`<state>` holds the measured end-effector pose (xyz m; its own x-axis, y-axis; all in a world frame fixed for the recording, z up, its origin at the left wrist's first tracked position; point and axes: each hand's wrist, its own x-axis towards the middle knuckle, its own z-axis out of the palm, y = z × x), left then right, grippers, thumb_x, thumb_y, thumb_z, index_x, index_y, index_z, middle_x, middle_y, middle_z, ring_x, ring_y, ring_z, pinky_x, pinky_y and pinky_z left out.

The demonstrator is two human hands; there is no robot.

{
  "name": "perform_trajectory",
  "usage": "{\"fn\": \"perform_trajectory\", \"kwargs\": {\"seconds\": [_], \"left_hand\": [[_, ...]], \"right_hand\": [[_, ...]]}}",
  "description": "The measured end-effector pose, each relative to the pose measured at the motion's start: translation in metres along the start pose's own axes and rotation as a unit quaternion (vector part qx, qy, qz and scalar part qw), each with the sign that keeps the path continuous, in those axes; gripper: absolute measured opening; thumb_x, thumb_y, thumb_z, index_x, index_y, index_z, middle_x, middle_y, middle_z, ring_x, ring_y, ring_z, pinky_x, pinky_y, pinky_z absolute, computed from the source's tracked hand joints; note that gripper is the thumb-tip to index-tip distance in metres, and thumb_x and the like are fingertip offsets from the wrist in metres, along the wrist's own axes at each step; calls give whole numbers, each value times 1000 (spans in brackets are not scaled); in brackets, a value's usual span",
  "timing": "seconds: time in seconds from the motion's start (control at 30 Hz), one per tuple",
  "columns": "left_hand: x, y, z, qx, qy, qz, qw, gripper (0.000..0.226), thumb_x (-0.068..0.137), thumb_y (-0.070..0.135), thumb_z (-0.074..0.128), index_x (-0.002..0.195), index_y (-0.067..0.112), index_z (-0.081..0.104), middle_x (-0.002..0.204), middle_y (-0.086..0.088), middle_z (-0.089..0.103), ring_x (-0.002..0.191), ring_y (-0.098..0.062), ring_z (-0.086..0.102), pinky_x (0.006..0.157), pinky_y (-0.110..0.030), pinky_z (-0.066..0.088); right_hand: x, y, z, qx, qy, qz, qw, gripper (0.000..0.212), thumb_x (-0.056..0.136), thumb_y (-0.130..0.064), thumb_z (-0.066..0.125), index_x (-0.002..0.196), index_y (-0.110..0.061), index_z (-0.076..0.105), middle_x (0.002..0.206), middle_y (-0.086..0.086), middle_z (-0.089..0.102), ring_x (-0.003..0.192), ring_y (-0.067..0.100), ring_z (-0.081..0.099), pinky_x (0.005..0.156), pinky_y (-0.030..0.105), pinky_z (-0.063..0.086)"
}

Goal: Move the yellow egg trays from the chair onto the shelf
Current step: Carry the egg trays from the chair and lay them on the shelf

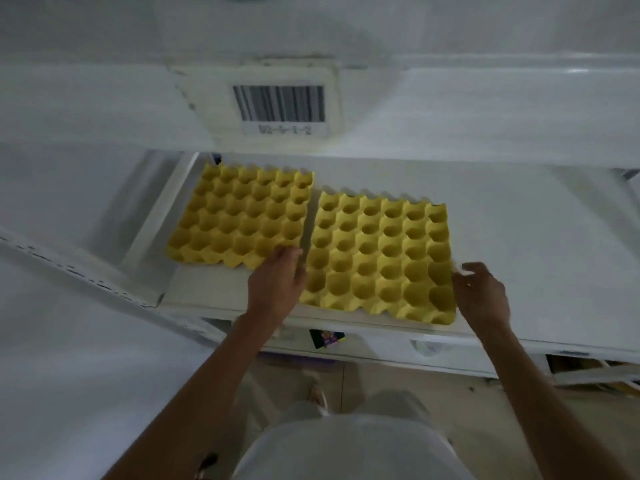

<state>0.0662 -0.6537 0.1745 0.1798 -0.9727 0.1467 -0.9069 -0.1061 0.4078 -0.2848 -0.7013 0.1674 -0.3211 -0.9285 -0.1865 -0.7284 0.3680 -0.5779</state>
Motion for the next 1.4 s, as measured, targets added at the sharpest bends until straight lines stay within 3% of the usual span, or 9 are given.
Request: {"fn": "perform_trajectory", "kwargs": {"seconds": [0.1,0.17,0.23,0.3,0.43,0.63,1.0,1.23,1.4], "left_hand": [[20,-26,-4,21,13,42,999,35,93,36,58,126,24,65,126,-2,63,109,-28,65,76,-40,57],[38,-42,0,80,8,45,996,47,93,44,51,136,28,61,142,-4,57,127,-34,56,93,-48,54],[55,-59,7,125,-17,21,992,52,96,51,50,146,35,53,159,-5,44,143,-37,42,109,-55,43],[62,-72,18,147,-42,21,988,55,99,55,48,151,38,48,168,-6,32,151,-39,33,119,-58,29],[59,-80,35,167,-34,34,985,59,98,55,47,154,38,44,171,-6,25,147,-42,38,123,-63,16],[59,-77,32,178,-39,32,983,61,96,51,53,155,39,44,172,-6,24,143,-42,44,125,-63,14],[64,-79,38,170,-20,23,985,62,91,52,40,152,41,45,170,-7,30,137,-39,49,123,-64,18],[65,-75,34,162,-24,20,986,60,93,47,41,152,40,44,170,-7,28,141,-38,46,124,-64,16],[64,-72,30,171,-39,18,984,60,94,47,42,153,38,43,171,-7,25,143,-38,44,125,-63,14]], "right_hand": [[-34,-6,18,-177,102,-192,960,61,95,-43,60,148,-19,41,134,14,53,118,37,56,73,49,57],[-51,-17,35,-198,81,-290,933,62,100,-51,49,155,-25,36,149,15,44,130,36,49,90,51,54],[-59,-24,56,-233,31,-326,916,64,103,-60,37,160,-31,29,162,17,31,148,37,34,113,55,39],[-54,-29,75,-265,-1,-344,901,65,104,-64,29,162,-35,25,168,16,21,155,36,21,122,59,26],[-29,-33,92,-291,4,-354,889,63,106,-63,22,162,-34,25,170,16,19,157,36,17,123,61,20],[19,-60,90,-320,-28,-352,879,67,106,-61,18,163,-27,24,168,21,22,155,41,21,120,61,28],[109,-136,95,-361,-102,-333,865,67,105,-59,17,165,-33,6,172,13,6,158,35,9,124,56,21],[113,-157,91,-379,-136,-299,865,66,105,-59,17,164,-35,0,173,7,0,157,36,16,119,58,25],[105,-159,90,-384,-125,-296,866,66,106,-57,17,165,-33,0,173,2,6,158,35,9,122,58,20]]}}
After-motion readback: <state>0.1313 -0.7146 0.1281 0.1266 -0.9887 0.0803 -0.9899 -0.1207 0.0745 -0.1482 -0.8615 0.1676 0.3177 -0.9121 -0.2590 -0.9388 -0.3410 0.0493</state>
